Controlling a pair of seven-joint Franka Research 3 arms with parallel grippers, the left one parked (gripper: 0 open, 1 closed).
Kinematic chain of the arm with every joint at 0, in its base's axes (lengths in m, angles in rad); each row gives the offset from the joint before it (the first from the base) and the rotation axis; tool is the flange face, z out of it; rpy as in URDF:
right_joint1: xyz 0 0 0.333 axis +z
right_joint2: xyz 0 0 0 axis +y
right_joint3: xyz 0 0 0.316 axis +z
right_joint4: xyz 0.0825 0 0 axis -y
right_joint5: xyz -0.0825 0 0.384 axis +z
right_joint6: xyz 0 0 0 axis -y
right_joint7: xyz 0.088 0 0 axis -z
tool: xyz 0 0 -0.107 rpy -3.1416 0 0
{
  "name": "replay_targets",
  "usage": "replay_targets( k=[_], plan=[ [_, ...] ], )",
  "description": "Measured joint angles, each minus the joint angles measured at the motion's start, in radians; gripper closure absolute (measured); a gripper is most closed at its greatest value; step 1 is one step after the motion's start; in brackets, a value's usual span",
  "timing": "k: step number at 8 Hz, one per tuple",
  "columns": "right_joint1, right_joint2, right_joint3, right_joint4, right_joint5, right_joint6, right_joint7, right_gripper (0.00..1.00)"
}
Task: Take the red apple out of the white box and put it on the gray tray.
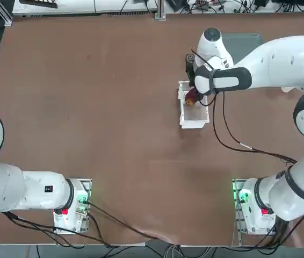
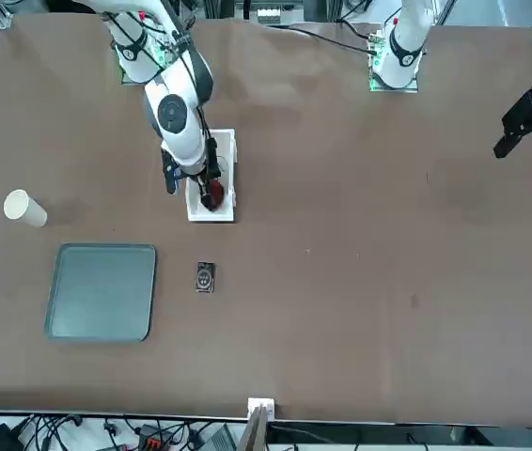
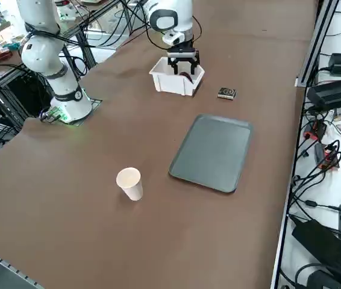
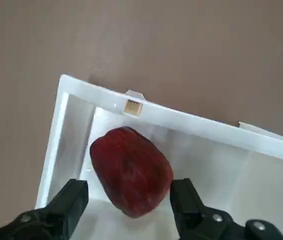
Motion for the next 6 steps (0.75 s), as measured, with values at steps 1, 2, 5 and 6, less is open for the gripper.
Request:
replay_targets(
  k=[1, 2, 5, 6],
  plan=[
    [0.002, 0.012, 0.0, 0.0, 0.0, 0.009, 0.0, 0.0],
    [0.002, 0.017, 0.0, 0.0, 0.0, 0.014, 0.0, 0.0],
    [0.003, 0.02, -0.001, 0.0, 0.0, 0.016, 0.0, 0.0],
    [0.003, 0.025, -0.001, 0.0, 0.0, 0.017, 0.0, 0.0]
  ],
)
